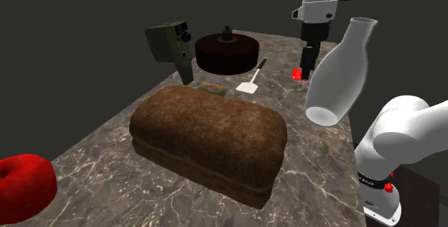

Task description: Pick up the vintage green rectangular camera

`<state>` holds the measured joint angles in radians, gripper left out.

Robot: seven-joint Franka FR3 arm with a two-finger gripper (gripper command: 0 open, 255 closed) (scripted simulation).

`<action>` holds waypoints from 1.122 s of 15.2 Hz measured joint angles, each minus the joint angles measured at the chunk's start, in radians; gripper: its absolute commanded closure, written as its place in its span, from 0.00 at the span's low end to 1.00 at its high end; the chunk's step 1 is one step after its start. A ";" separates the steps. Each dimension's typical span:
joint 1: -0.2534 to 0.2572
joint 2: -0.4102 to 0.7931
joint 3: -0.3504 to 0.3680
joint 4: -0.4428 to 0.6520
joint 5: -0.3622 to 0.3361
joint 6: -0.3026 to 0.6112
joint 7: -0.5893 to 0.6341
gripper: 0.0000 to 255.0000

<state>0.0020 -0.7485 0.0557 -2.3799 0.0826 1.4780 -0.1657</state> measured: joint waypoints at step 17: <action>0.062 0.399 0.138 0.408 0.072 0.184 0.096 0.00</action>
<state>0.0640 -0.3493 0.1934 -1.9721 0.1546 1.6625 -0.0700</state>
